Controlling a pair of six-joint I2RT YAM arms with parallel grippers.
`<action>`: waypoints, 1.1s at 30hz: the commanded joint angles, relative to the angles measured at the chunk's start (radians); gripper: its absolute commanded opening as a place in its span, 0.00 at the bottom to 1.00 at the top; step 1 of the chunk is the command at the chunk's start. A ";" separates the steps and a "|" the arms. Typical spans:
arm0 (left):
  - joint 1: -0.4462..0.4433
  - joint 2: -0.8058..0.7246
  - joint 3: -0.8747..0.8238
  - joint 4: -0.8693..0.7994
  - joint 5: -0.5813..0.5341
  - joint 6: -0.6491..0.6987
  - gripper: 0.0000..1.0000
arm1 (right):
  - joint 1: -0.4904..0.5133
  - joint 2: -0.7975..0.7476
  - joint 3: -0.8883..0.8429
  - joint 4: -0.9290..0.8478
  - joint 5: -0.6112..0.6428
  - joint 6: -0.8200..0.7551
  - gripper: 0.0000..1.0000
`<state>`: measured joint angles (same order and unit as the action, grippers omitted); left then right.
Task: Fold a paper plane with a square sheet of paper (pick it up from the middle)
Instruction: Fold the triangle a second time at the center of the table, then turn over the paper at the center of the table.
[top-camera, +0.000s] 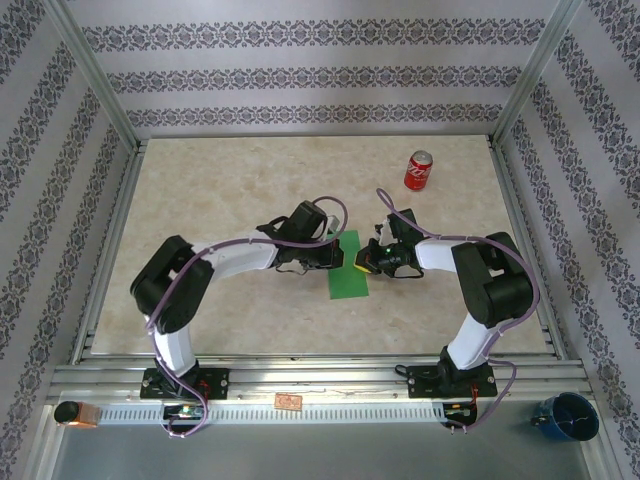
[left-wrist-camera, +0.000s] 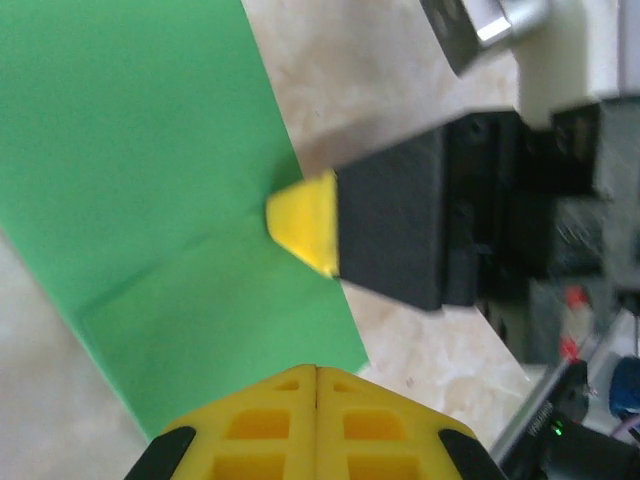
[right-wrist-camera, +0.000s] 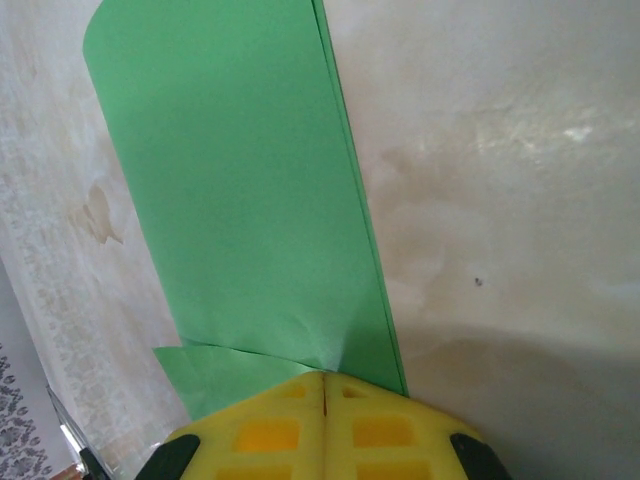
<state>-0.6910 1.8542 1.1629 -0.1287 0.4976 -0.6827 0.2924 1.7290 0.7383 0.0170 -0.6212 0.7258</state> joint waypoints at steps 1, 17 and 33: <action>0.010 0.083 0.083 -0.101 0.010 0.046 0.02 | 0.010 0.011 0.018 -0.039 -0.003 -0.018 0.02; 0.011 0.142 -0.036 -0.062 0.003 0.009 0.00 | 0.036 -0.200 0.035 -0.253 0.093 0.008 0.11; 0.010 0.092 -0.088 0.022 -0.004 -0.063 0.00 | 0.114 -0.271 -0.046 -0.336 0.135 0.076 0.25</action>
<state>-0.6849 1.9511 1.1049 -0.0849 0.5163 -0.7227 0.3889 1.4372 0.6903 -0.2817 -0.5117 0.7799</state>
